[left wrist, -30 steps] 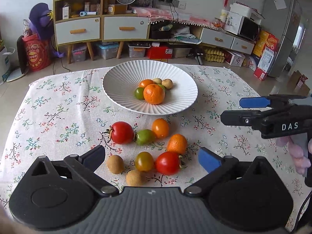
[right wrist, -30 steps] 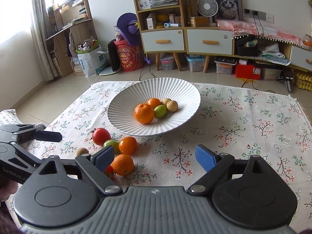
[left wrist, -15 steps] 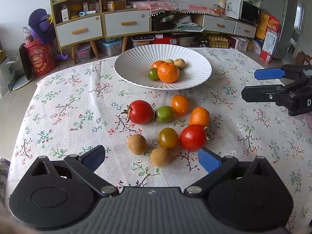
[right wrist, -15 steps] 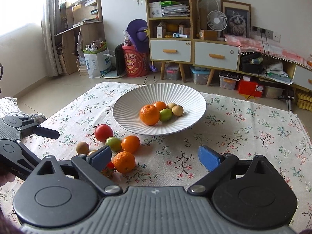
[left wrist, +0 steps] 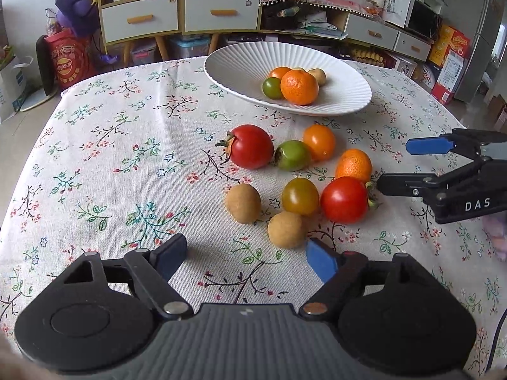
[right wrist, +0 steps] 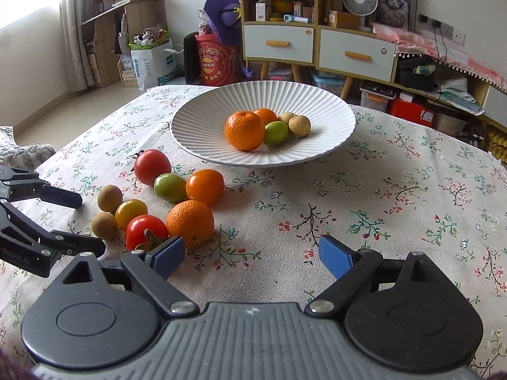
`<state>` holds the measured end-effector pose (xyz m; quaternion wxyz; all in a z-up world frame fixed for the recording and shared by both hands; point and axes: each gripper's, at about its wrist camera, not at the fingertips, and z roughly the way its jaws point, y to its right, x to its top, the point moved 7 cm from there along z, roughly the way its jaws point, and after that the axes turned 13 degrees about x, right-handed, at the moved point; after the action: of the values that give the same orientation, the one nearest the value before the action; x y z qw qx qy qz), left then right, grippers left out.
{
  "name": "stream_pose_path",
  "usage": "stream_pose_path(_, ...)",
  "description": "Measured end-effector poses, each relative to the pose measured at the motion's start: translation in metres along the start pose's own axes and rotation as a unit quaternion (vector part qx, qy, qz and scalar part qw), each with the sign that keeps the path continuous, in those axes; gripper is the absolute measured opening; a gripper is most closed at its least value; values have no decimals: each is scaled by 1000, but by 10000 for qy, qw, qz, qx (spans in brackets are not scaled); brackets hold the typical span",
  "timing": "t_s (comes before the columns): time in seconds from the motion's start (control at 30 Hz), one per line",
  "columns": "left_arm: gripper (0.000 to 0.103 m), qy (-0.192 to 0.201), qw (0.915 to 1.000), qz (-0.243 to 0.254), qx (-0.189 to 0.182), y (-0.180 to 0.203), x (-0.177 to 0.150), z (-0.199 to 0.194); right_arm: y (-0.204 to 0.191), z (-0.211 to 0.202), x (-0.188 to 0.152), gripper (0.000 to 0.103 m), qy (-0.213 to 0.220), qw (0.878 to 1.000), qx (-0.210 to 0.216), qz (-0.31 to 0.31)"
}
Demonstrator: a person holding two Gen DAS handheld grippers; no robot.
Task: Organize fruits
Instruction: 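Grasp a tan potato with the left tool while the right tool grasps a mandarin orange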
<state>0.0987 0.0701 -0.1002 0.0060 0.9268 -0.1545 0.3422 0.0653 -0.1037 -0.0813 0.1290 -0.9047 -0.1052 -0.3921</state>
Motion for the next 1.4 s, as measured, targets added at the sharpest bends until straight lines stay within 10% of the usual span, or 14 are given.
stream_pose_path(0.77, 29, -71, 9998, 56, -162, 22, 11, 4, -32, 21, 8, 45, -175, 9959, 517, -722)
stream_pose_path(1.4, 23, 57, 9999, -78, 54, 17, 12, 3, -43, 20, 4, 32, -227, 9943, 525, -901)
